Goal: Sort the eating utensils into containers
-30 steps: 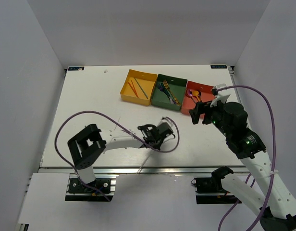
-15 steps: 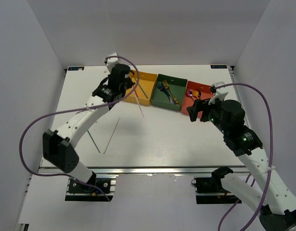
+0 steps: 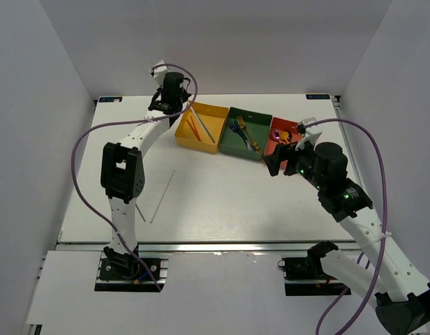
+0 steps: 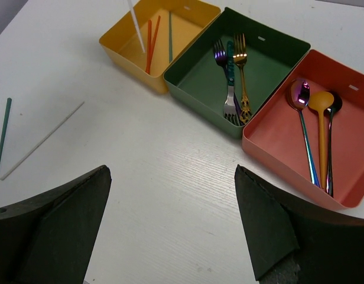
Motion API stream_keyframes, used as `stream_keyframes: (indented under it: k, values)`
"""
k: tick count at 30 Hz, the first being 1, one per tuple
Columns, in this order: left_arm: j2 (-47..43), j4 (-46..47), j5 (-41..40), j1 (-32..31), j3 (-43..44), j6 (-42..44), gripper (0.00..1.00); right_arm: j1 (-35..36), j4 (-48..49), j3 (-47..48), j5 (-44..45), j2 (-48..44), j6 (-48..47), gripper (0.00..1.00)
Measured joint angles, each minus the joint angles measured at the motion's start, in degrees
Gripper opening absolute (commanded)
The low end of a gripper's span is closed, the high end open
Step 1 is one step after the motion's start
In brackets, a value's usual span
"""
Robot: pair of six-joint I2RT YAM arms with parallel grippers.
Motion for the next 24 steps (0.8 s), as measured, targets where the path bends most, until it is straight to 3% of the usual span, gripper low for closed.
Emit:
stream_keyframes:
  k: [9,11,14,15,18,24]
  values:
    - [6.23,4.59,4.33,0.35,1.51,1.03,0.15,0.0,1.18,-0.87,-1.29,-0.09,-0.46,0.89]
    - [6.95,4.7,6.25,0.33,1.51,0.81,0.22,0.0,1.22,-0.96,-1.46,-0.09,-0.46,0.89]
    - [7.5,4.52,8.72,0.24,1.53,0.2,0.53,0.0,1.33,-0.96,-1.55,-0.07,-0.46,0.89]
    - [7.5,4.35,9.29,0.15,1.53,0.02,0.71,0.0,1.33,-0.96,-1.68,-0.04,-0.46,0.89]
    - [7.15,4.48,9.97,-0.15,1.38,-0.35,0.92,0.0,1.36,-0.96,-1.88,0.02,-0.46,0.89]
    - [0.68,-0.55,7.65,-1.01,-1.66,2.08,0.98,0.0,1.33,-0.96,-1.88,-0.09,-0.48,0.89]
